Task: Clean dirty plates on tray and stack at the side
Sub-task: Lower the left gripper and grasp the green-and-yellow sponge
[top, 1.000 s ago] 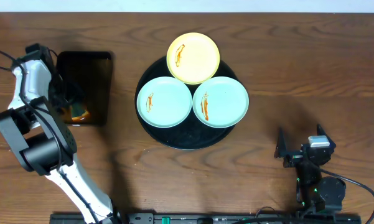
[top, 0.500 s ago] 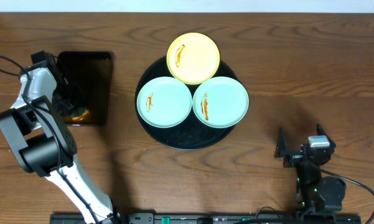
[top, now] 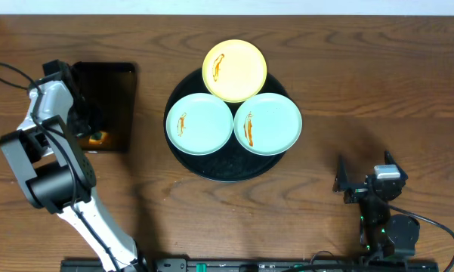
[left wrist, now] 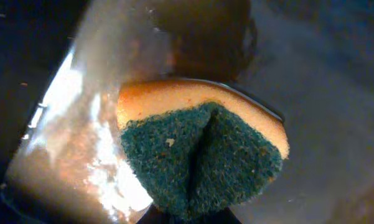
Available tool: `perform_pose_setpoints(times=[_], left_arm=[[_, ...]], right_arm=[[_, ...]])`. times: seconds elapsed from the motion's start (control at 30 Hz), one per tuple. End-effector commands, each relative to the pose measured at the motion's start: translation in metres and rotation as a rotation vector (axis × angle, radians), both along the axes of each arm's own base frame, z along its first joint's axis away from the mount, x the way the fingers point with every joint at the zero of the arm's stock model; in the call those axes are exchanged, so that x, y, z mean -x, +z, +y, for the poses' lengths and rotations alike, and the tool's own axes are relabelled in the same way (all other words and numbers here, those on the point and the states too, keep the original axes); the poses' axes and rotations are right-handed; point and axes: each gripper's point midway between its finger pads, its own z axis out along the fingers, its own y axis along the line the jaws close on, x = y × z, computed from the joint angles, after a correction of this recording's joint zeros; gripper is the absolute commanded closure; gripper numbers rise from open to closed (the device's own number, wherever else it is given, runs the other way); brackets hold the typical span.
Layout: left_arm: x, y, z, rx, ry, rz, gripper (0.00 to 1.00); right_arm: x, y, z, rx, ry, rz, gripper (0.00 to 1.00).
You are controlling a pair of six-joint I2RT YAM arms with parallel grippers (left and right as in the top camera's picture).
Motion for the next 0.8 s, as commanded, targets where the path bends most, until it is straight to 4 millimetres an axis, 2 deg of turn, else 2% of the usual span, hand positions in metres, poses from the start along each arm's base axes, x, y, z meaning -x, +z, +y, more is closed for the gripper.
perform_pose_setpoints(times=[0.0, 0.17, 0.27, 0.37, 0.4, 0.43, 0.47, 0.5, 0.53, 0.57, 0.6, 0.67, 0.77], left_arm=[[-0.020, 0.023, -0.014, -0.034, -0.056, -0.064, 0.92], [-0.048, 0.034, -0.033, -0.064, -0.117, -0.156, 0.92], [-0.069, 0.040, -0.034, -0.091, -0.130, -0.238, 0.92], [-0.082, 0.044, -0.030, -0.109, -0.130, -0.291, 0.91], [-0.083, 0.045, -0.030, -0.111, -0.131, -0.296, 0.83], [-0.082, 0.044, -0.030, -0.110, -0.131, -0.293, 0.64], [-0.081, 0.044, -0.031, -0.109, -0.131, -0.289, 0.60], [-0.079, 0.043, -0.031, -0.105, -0.131, -0.278, 0.51], [-0.077, 0.042, -0.032, -0.102, -0.131, -0.270, 0.46], [-0.074, 0.041, -0.033, -0.097, -0.131, -0.258, 0.39], [-0.072, 0.040, -0.033, -0.095, -0.131, -0.250, 0.27], [-0.071, 0.040, -0.033, -0.094, -0.131, -0.246, 0.22], [-0.078, 0.041, -0.031, -0.103, -0.130, -0.272, 0.22]], right_arm=[[0.000, -0.001, 0.002, 0.009, 0.006, 0.000, 0.01], [0.000, -0.001, 0.002, 0.009, 0.006, 0.000, 0.01], [0.000, -0.001, 0.002, 0.009, 0.006, 0.000, 0.01], [0.000, -0.001, 0.002, 0.009, 0.006, 0.000, 0.01], [0.000, -0.001, 0.002, 0.009, 0.006, 0.000, 0.01], [0.000, -0.001, 0.002, 0.009, 0.006, 0.000, 0.01], [0.000, -0.001, 0.002, 0.009, 0.006, 0.000, 0.01], [0.000, -0.001, 0.002, 0.009, 0.006, 0.000, 0.01], [0.000, -0.001, 0.002, 0.009, 0.006, 0.000, 0.01], [0.000, -0.001, 0.002, 0.009, 0.006, 0.000, 0.01], [0.000, -0.001, 0.002, 0.009, 0.006, 0.000, 0.01], [0.000, -0.001, 0.002, 0.009, 0.006, 0.000, 0.01], [0.000, -0.001, 0.002, 0.009, 0.006, 0.000, 0.01]])
